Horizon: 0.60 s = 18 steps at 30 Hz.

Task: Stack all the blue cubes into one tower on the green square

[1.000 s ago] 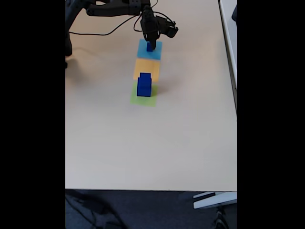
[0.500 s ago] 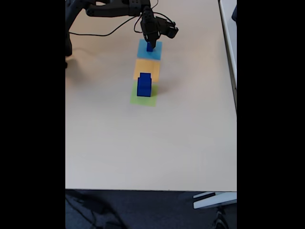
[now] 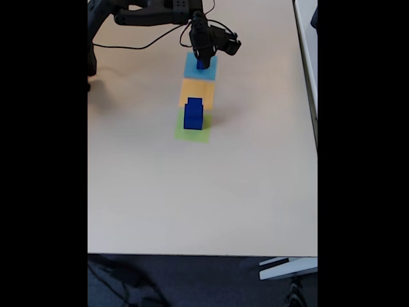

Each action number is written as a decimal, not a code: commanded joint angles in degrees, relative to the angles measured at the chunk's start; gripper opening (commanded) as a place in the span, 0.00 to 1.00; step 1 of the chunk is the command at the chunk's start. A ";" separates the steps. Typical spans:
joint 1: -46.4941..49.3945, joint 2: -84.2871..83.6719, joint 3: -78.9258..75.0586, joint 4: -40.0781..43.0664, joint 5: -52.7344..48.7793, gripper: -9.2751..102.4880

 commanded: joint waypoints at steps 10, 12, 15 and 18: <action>6.06 5.01 6.33 -8.61 -1.05 0.08; 6.59 4.75 6.86 -8.96 -1.05 0.08; 7.21 4.48 7.21 -8.79 -1.23 0.08; 7.65 4.48 7.73 -8.61 -1.14 0.08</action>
